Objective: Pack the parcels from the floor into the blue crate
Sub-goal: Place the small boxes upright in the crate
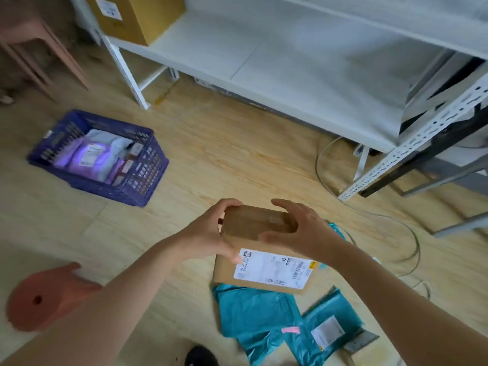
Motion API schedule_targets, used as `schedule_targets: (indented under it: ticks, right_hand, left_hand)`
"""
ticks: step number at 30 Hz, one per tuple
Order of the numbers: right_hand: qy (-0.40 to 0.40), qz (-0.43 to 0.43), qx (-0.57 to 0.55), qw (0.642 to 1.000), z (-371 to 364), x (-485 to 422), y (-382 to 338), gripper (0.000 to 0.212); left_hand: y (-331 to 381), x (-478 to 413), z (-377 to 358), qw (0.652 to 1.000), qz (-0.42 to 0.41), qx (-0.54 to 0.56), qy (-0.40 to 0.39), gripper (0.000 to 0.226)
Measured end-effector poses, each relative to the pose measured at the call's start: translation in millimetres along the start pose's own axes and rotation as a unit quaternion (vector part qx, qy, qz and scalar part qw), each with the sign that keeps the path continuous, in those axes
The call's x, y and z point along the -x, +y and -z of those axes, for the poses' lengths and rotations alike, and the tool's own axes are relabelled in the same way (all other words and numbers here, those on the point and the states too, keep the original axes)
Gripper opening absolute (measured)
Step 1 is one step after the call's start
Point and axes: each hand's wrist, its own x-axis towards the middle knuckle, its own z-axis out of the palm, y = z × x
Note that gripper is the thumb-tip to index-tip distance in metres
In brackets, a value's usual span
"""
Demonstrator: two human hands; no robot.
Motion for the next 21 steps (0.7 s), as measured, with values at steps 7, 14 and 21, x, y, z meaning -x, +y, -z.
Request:
schedule_targets:
  ticks: [7,14,21]
  right_hand:
    - [0.158,-0.113,-0.166,0.967,-25,-7,-87,0.069]
    - [0.052,-0.143,-0.452,0.879,-67,-22,-161,0.085]
    - [-0.019,-0.11,-0.508,0.854,-73,-61,-225,0.05]
  left_hand:
    - [-19,58,80,0.927,0.049,0.323,0.183,0.088]
    - [-29,100,140,0.86,0.043,0.475,0.183,0.082]
    - [-39,123,193,0.892,0.061,0.432,0.12,0.08]
